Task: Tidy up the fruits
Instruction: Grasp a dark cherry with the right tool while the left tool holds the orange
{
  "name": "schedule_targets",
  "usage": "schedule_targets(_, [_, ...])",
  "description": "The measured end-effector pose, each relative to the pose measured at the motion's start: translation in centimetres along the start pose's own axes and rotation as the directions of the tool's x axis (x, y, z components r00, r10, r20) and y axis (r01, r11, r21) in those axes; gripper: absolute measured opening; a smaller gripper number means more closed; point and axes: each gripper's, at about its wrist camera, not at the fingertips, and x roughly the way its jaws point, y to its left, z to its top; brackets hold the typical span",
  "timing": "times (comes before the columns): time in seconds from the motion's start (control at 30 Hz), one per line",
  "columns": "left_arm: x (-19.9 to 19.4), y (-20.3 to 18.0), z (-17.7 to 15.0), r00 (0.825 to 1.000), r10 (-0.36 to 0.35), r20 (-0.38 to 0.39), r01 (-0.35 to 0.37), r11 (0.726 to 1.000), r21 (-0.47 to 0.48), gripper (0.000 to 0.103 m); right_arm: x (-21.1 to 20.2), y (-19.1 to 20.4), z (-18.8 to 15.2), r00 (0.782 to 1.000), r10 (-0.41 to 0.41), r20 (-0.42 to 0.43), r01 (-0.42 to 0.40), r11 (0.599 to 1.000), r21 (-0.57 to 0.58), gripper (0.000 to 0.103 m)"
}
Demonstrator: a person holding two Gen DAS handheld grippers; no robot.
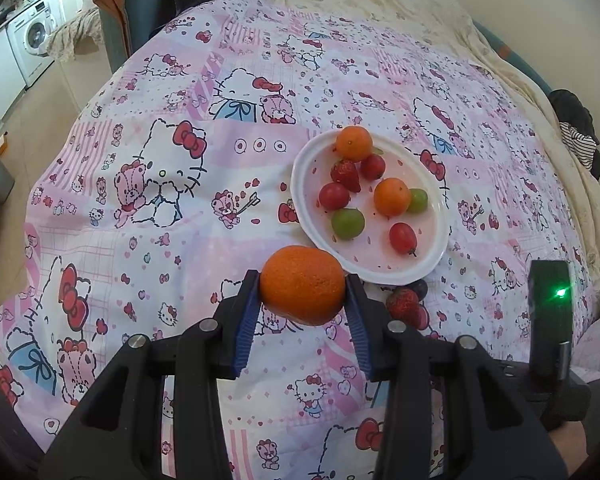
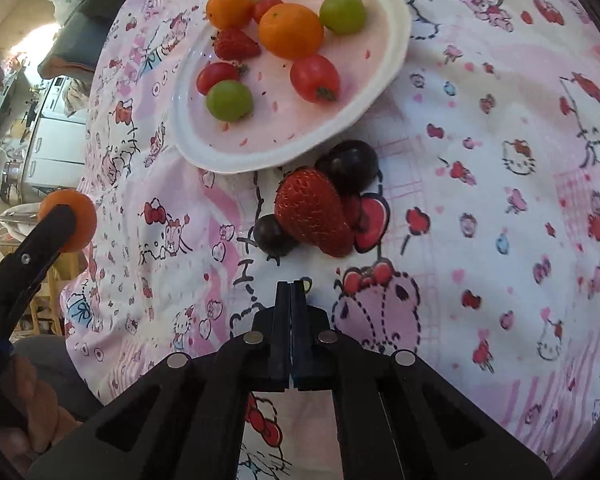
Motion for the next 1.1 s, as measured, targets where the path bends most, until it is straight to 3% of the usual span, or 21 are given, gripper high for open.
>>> schedule_targets(0.03, [0.0,0.0,0.0,1.000,0.000,0.000,0.000,1.000,0.001,0.037,-0.2,0.3,0.1,1.000,0.018,0.010,-0.018,1.000,-0.010,0.000])
schedule_targets(0.13, [-0.1,0.0,-0.1,1.000,0.004,0.005,-0.004,1.000,0.001,0.037,-0.1,1.1,0.6,0.999,0.051,0.003,-0.051,0.999,0.017,0.015])
schedule_targets(0.2, [-0.2,0.2,0.0,1.000,0.004,0.008,-0.004,1.000,-0.009,0.037,-0.2,1.4,0.7,0.999,0.030,0.036,-0.032,0.999,0.036,0.044])
schedule_targets(0.23, [-0.3,0.3,0.1,1.000,0.003,0.009,-0.003,1.000,-0.017,0.037,-0.1,1.5,1.0,0.998,0.012,0.056,-0.015,0.998,0.061,0.048])
schedule_targets(0.37, [-0.8,0.8,0.4,1.000,-0.009,0.018,0.010,0.999,-0.053,0.037,1.7,1.1,1.7,0.998,-0.042,0.048,0.031,0.975,0.219,0.049])
schedule_targets(0.43, [-1.1,1.0,0.6,1.000,-0.010,0.026,0.011,0.998,-0.064,0.037,2.2,1.9,1.8,0.991,-0.115,0.070,0.095,0.964,0.250,0.046])
schedule_targets(0.57, [-1.5,1.4,0.9,1.000,0.012,0.027,-0.010,0.998,-0.066,0.037,3.2,3.7,2.0,0.960,-0.263,0.097,0.234,0.943,0.236,0.043])
schedule_targets(0.63, [-1.5,1.7,1.0,1.000,0.025,0.014,-0.024,0.997,-0.070,0.037,3.6,4.0,1.9,0.947,-0.305,0.104,0.277,0.935,0.219,0.036])
schedule_targets(0.67, [-1.4,1.9,1.0,1.000,0.029,0.008,-0.028,0.997,-0.071,0.037,3.7,4.0,1.8,0.941,-0.322,0.103,0.296,0.933,0.206,0.028])
schedule_targets(0.8, [-0.8,2.7,1.1,0.999,0.033,-0.024,-0.035,0.995,-0.097,0.037,3.5,3.6,1.6,0.952,-0.289,0.099,0.275,0.952,0.135,0.026])
schedule_targets(1.1, [-0.2,2.2,0.6,0.998,0.052,-0.036,-0.054,0.996,-0.074,0.037,-1.8,2.4,-1.0,0.985,-0.124,0.117,0.121,0.992,0.030,0.027])
